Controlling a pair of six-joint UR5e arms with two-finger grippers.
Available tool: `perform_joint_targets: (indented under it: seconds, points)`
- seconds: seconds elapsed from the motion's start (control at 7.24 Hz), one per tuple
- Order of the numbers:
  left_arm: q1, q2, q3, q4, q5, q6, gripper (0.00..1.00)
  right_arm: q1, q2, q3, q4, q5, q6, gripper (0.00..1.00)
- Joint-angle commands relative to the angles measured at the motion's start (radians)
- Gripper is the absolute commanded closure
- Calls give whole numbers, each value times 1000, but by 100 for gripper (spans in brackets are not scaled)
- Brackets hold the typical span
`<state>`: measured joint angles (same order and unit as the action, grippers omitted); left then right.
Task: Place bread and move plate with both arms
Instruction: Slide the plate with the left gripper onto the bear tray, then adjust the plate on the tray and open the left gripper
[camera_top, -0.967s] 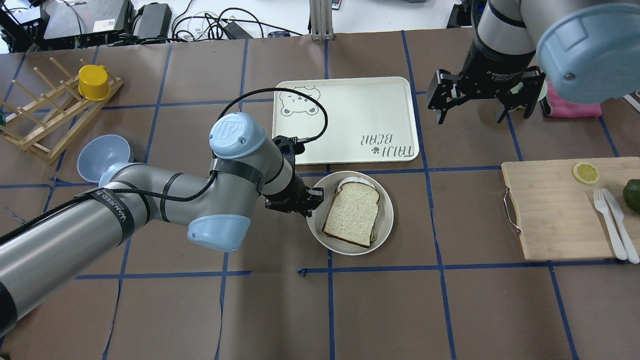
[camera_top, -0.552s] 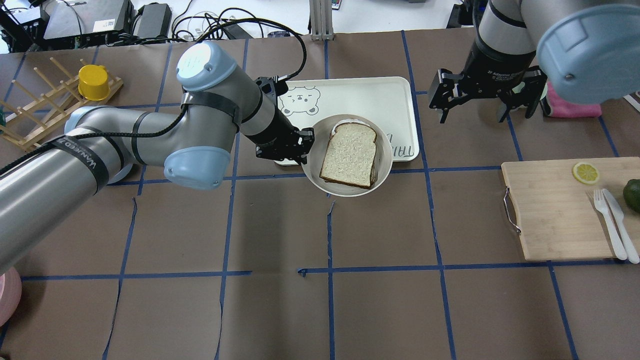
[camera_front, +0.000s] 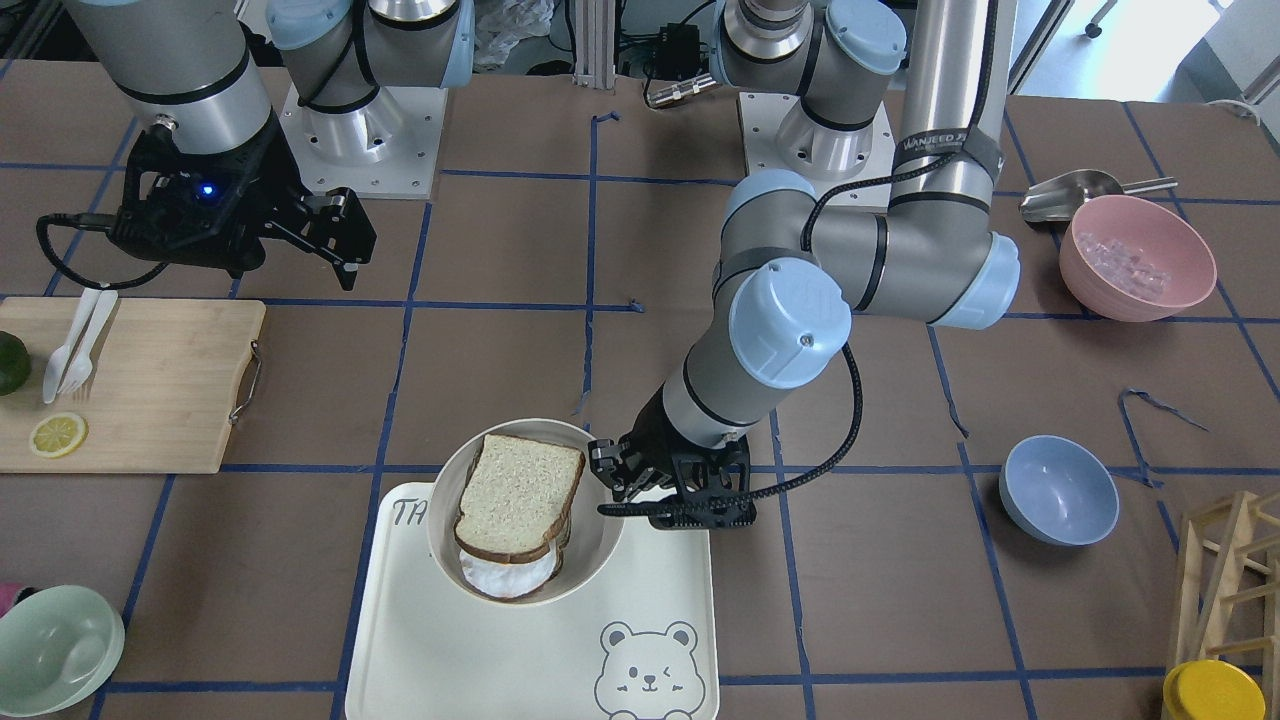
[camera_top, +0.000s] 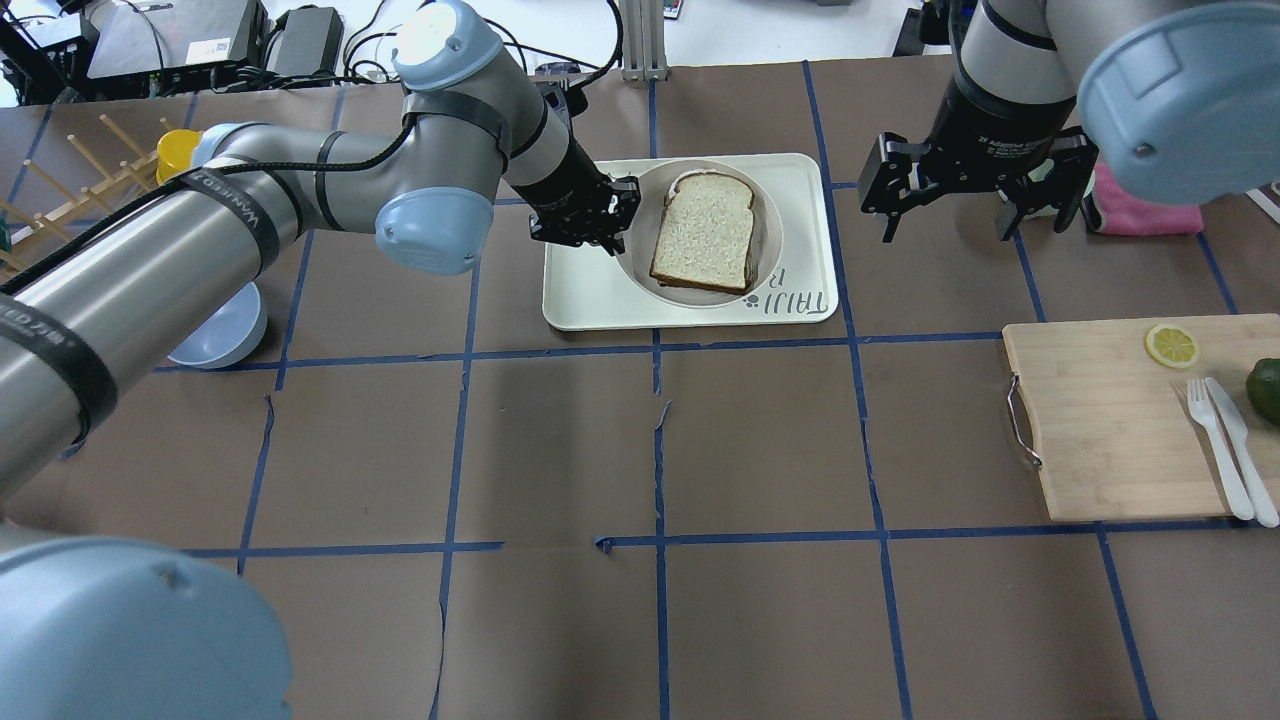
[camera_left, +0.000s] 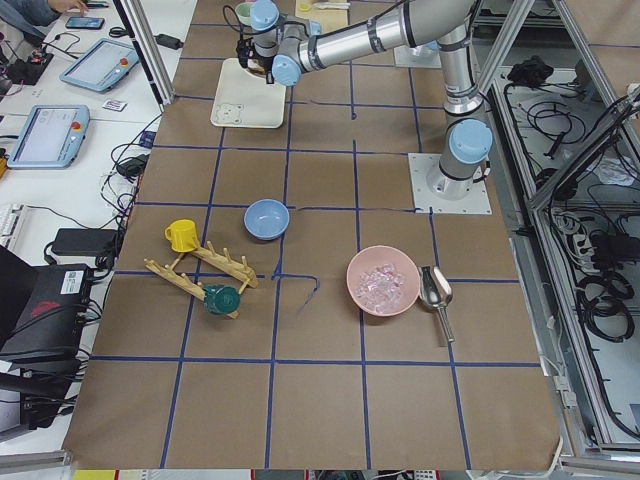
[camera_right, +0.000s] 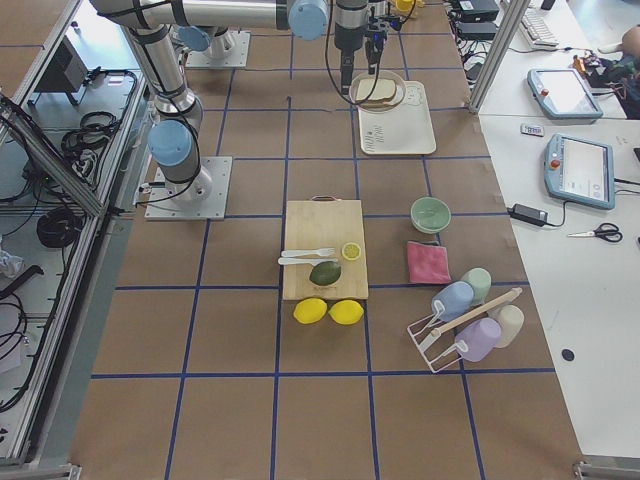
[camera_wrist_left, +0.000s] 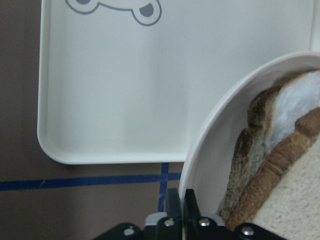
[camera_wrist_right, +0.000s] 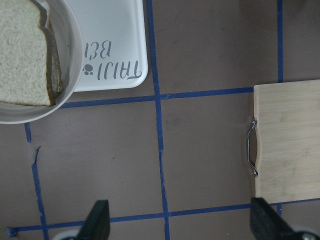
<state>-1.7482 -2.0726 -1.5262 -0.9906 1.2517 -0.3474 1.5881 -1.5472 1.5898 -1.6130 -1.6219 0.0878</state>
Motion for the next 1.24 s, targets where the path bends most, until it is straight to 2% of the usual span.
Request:
perform_joint_targets:
  seconds: [0.0, 0.28, 0.69, 1.1]
  points:
    - [33, -99, 81, 0, 2, -41, 100, 1, -1, 2, 1, 5, 0, 0]
    - [105, -138, 100, -3, -12, -36, 100, 1, 1, -1, -4, 8, 0, 0]
    - [102, -185, 101, 0, -20, -108, 100, 0, 1, -2, -5, 10, 1, 0]
    - [64, -172, 93, 4, -44, -104, 100, 1, 1, 2, -7, 8, 1, 0]
